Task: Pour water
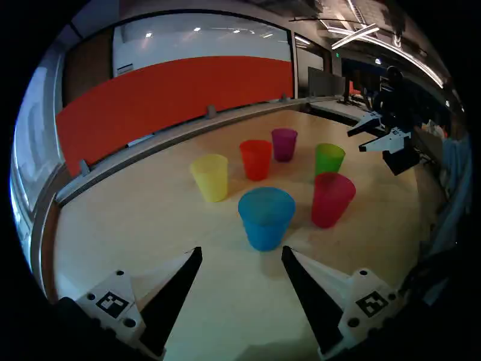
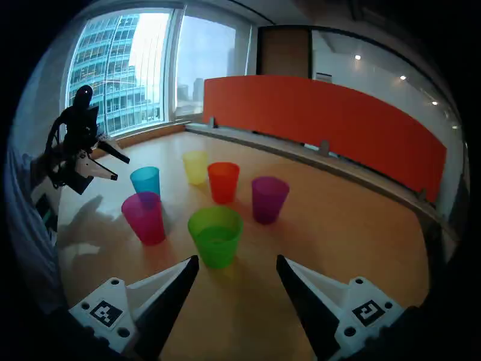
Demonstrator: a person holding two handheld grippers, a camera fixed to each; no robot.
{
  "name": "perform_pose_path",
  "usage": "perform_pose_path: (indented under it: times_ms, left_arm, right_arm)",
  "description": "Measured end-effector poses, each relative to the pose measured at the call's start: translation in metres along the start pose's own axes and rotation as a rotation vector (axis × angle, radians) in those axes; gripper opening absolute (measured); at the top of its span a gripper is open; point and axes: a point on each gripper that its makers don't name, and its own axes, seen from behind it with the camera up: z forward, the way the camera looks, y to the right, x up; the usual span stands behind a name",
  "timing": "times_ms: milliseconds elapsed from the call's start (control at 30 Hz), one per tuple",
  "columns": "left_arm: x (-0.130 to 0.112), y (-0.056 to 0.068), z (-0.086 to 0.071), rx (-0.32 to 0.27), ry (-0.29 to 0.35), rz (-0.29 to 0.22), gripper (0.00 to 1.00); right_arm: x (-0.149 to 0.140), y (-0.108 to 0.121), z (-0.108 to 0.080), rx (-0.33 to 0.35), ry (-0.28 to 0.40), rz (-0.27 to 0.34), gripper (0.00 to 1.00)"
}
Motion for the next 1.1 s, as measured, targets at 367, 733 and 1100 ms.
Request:
perform_pose_path:
  times_ms: [367, 733, 1100]
  left_arm:
    - [0.028, -0.032, -0.019, 0.189, 0.151, -0.075, 0.99]
    - [0.052, -0.058, -0.038, 0.361, 0.287, -0.129, 0.99]
    - [0.070, -0.076, -0.068, 0.518, 0.419, -0.220, 0.99]
  right_arm:
    - [0.038, 0.016, -0.019, -0.115, 0.161, 0.074, 1.00]
    - [0.065, 0.057, -0.026, -0.321, 0.302, 0.131, 1.00]
    - [0.080, 0.082, -0.041, -0.468, 0.418, 0.212, 1.00]
